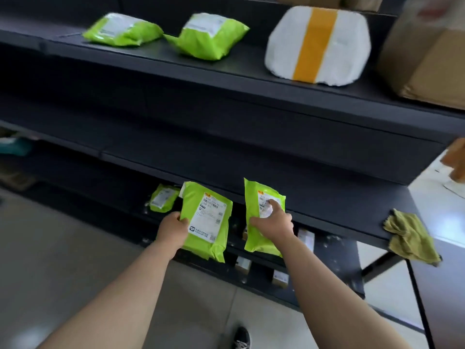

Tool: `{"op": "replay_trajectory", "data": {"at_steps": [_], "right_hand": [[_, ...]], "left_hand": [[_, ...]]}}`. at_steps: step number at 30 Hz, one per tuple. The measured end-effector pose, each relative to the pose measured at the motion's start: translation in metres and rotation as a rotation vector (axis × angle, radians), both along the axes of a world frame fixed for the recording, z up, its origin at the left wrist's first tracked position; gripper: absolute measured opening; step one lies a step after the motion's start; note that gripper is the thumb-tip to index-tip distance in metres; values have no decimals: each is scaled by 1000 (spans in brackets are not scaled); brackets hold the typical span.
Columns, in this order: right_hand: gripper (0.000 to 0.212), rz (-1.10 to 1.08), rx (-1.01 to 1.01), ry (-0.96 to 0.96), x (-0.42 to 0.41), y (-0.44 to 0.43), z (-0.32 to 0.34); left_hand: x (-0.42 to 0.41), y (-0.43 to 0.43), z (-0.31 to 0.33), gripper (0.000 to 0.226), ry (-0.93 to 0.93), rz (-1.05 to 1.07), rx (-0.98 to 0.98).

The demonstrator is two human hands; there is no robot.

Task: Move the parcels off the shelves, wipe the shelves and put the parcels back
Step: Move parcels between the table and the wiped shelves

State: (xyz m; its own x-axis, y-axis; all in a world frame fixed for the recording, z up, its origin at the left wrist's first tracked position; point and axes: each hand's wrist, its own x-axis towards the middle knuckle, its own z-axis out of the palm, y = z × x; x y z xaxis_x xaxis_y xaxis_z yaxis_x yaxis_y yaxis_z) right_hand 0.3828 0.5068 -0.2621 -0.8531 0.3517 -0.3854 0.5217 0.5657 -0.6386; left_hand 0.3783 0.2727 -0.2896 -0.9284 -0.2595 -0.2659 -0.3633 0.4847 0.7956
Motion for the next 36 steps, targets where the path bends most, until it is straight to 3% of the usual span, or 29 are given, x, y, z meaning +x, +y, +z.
{"op": "replay_trajectory", "data": {"at_steps": [18, 28, 36], "right_hand": [[85, 290, 43, 4, -205, -107, 13], [85, 318, 86, -33, -268, -143, -1], [88, 191, 110, -64, -310, -186, -10]], "left_hand": [[-157, -119, 12, 12, 84, 347, -36], [-228, -166, 0, 22, 16, 346, -31], [-298, -221, -4, 22, -31, 192, -86]]}}
